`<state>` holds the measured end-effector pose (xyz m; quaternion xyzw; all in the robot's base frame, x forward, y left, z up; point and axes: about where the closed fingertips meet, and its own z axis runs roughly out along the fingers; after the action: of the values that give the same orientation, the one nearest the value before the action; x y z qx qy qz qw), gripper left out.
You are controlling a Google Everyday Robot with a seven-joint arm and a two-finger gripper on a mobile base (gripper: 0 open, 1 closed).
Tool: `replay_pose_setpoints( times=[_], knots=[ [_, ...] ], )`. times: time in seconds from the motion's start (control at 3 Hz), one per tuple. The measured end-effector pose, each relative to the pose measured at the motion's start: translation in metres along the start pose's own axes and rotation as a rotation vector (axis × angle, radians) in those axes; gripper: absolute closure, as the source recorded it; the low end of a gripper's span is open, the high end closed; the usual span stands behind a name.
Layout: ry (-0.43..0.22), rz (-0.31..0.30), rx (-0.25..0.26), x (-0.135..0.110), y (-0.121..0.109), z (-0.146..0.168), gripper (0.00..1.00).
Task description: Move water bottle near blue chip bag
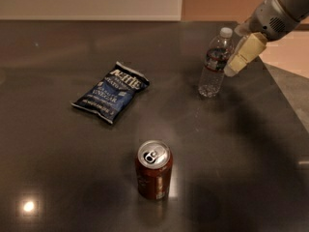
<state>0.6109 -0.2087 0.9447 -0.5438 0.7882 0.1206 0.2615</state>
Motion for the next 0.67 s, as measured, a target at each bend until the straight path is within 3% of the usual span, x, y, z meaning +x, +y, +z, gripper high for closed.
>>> replay_pose_setpoints(
  times=[0.33, 0.67],
  knots=[
    [-0.042, -0.005, -0.020, -0.0059, -0.0021, 0.0133, 0.00],
    [-0.070, -0.009, -0.035, -0.0103, -0.0026, 0.0218, 0.18]
  ],
)
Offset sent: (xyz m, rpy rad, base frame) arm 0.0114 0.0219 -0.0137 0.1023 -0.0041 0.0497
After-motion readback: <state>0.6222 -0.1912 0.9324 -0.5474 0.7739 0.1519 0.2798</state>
